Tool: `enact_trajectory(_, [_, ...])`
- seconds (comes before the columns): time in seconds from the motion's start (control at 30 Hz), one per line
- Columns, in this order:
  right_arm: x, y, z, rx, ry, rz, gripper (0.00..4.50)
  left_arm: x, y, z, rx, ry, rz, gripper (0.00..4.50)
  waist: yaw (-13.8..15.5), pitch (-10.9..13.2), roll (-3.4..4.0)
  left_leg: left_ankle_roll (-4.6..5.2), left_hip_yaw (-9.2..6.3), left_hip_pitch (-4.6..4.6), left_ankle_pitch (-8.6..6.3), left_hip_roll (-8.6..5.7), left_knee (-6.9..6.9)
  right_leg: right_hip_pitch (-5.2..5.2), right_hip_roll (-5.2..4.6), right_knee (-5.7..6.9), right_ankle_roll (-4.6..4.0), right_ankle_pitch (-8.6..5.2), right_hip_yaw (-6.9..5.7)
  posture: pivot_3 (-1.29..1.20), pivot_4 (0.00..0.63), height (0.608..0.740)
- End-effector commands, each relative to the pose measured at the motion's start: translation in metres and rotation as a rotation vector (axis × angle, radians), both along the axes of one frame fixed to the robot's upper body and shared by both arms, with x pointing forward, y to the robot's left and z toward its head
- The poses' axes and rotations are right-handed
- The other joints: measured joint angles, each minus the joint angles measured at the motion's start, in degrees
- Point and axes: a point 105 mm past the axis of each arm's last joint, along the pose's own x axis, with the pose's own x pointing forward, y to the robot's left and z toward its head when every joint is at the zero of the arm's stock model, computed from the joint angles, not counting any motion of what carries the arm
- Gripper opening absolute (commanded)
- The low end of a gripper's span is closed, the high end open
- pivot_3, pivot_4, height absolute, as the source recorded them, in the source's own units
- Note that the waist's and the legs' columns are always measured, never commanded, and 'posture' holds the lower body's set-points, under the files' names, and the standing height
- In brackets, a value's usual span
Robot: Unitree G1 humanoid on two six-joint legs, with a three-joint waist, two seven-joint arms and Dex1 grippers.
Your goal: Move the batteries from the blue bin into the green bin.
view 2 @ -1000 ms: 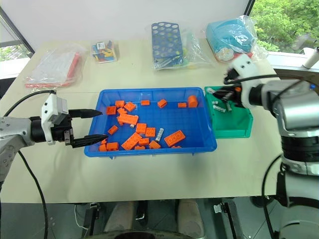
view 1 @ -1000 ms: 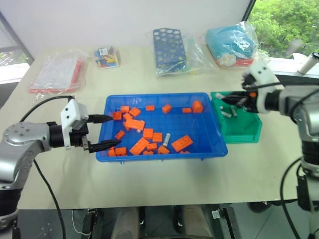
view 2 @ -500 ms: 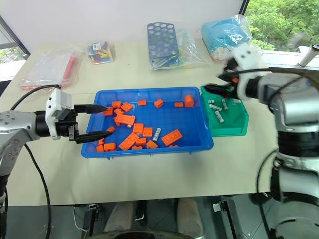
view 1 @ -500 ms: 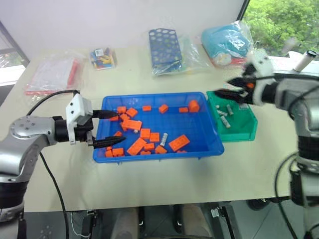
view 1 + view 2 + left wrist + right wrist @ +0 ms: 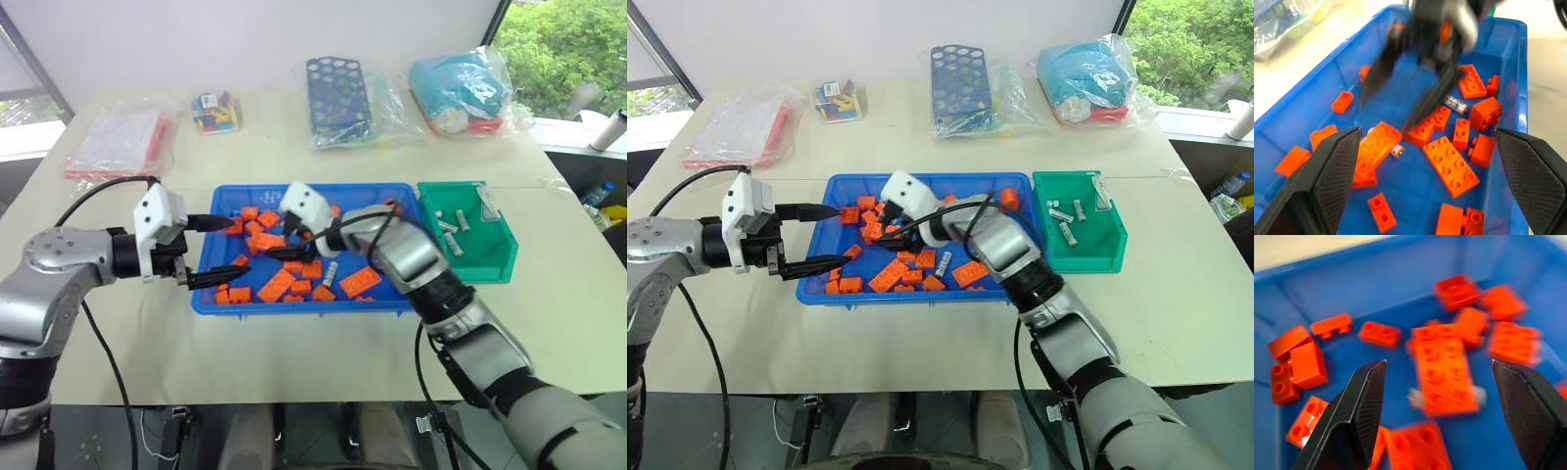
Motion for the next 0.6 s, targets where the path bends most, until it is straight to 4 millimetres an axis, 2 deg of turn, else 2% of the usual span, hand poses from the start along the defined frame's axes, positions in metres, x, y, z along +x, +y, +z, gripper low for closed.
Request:
enact_trajectory(0.03, [0.003,0.012,0.009,-0.009,-0.071,0.050,3.48,-0.004,0.003,0.010,0.001,-0.048,0.020,4.50,0.04,0.00,0.00,0.00,0.00,-0.01,0.00,0.01,0.00,0.00,0.02,0.00,0.00,0.00,0.00,0.00,0.150,0.737])
enact_trajectory(0.37, [0.013,0.020,0.000,-0.022,-0.057,0.062,3.48,-0.009,0.007,0.012,-0.001,-0.059,0.061,4.50,-0.11,0.00,0.00,-0.04,0.00,0.03,0.02,0.12,-0.03,0.00,0.08,0.00,-0.01,0.00,-0.01,0.00,0.150,0.737])
enact_trajectory(0.47, [0.011,0.022,0.001,-0.005,-0.054,0.075,2.55,-0.009,0.010,0.012,-0.002,-0.059,0.071,4.50,-0.15,0.00,0.00,-0.05,0.00,0.03,0.02,0.13,-0.03,0.00,0.09,0.00,-0.02,0.00,-0.01,0.00,0.150,0.737])
enact_trajectory(0.53, [0.009,0.024,0.006,0.020,-0.047,0.072,1.54,-0.009,0.010,0.011,-0.003,-0.059,0.072,4.50,-0.16,0.00,0.00,-0.05,0.00,0.03,0.02,0.13,-0.04,0.00,0.09,0.00,-0.02,0.00,-0.01,0.00,0.150,0.737])
enact_trajectory(0.57, [0.009,0.024,0.009,0.037,-0.040,0.064,1.18,-0.008,0.010,0.011,-0.004,-0.059,0.072,4.50,-0.16,0.00,0.00,-0.05,0.00,0.04,0.02,0.14,-0.04,0.00,0.09,0.00,-0.02,0.00,-0.01,0.00,0.150,0.737])
enact_trajectory(0.6, [0.010,0.024,0.012,0.051,-0.035,0.055,1.18,-0.008,0.010,0.011,-0.005,-0.058,0.071,4.50,-0.16,0.00,0.00,-0.05,0.01,0.04,0.02,0.15,-0.05,-0.01,0.10,0.00,-0.02,0.00,-0.01,0.00,0.150,0.737])
